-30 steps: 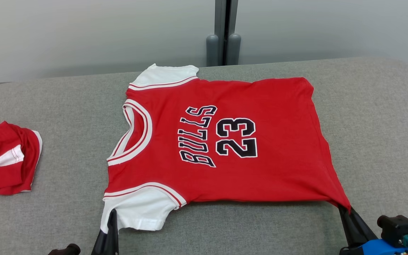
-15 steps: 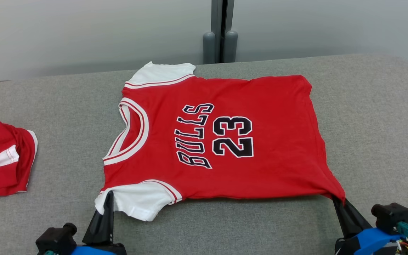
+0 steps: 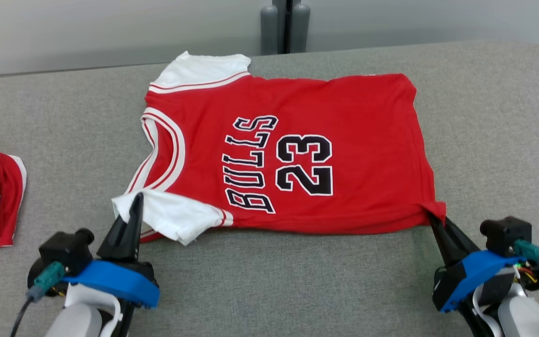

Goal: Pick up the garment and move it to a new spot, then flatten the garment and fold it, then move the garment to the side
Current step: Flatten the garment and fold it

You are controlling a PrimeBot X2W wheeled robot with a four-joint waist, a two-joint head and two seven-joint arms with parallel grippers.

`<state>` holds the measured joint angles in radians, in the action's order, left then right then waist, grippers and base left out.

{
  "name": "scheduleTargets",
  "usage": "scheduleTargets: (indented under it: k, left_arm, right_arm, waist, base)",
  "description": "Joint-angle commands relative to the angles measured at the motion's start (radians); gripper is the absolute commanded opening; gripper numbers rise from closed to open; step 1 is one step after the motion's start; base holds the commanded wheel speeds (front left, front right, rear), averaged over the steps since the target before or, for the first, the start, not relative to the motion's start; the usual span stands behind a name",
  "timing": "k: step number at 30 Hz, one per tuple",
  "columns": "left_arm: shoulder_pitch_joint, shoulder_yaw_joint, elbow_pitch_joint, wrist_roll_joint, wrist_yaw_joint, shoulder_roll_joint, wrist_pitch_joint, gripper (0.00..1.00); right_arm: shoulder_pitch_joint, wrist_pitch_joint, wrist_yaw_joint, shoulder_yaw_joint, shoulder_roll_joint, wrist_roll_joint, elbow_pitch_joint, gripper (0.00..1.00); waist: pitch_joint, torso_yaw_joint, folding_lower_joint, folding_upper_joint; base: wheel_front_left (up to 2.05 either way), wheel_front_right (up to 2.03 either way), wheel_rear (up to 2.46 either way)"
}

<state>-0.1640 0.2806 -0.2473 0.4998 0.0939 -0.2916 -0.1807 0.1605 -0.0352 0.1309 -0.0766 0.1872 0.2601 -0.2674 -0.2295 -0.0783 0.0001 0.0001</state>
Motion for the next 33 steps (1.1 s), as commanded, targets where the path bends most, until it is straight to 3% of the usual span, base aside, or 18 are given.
scheduleTargets:
  k: [1, 17, 18, 19, 20, 33]
  left_arm:
    - [-0.026, 0.004, -0.005, -0.007, 0.004, -0.010, 0.001, 0.00]
    - [-0.296, 0.102, -0.235, 0.002, 0.037, -0.045, -0.009, 0.00]
    - [-0.307, 0.110, -0.251, 0.002, 0.038, -0.045, -0.013, 0.00]
    - [-0.317, 0.117, -0.264, -0.003, 0.038, -0.046, -0.019, 0.44]
    - [-0.326, 0.120, -0.276, -0.002, 0.038, -0.043, -0.029, 1.00]
    - [-0.207, 0.092, -0.318, 0.020, 0.022, -0.032, -0.083, 1.00]
  right_arm:
    - [0.024, -0.001, 0.000, -0.001, 0.005, 0.006, -0.002, 0.00]
    - [0.218, 0.008, 0.000, -0.054, 0.027, 0.020, -0.131, 0.00]
    - [0.224, 0.013, 0.000, -0.055, 0.027, 0.020, -0.139, 0.47]
    - [0.229, 0.019, 0.000, -0.054, 0.027, 0.018, -0.146, 1.00]
    - [0.232, 0.026, 0.000, -0.053, 0.026, 0.016, -0.152, 1.00]
    - [0.111, 0.054, 0.000, 0.009, 0.046, 0.001, -0.149, 1.00]
  waist:
    - [-0.010, 0.002, -0.0001, -0.0001]
    - [-0.101, -0.003, -0.0001, -0.0001]
    - [-0.103, -0.002, -0.0001, -0.0001]
    - [-0.104, -0.002, -0.0001, -0.0001]
    - [-0.103, -0.002, -0.0001, -0.0001]
    - [-0.026, 0.011, -0.0001, -0.0001]
  base:
    - [0.00, 0.00, 0.00]
    - [0.00, 0.00, 0.00]
    - [0.00, 0.00, 0.00]
    - [0.00, 0.00, 0.00]
    - [0.00, 0.00, 0.00]
    - [0.00, 0.00, 0.00]
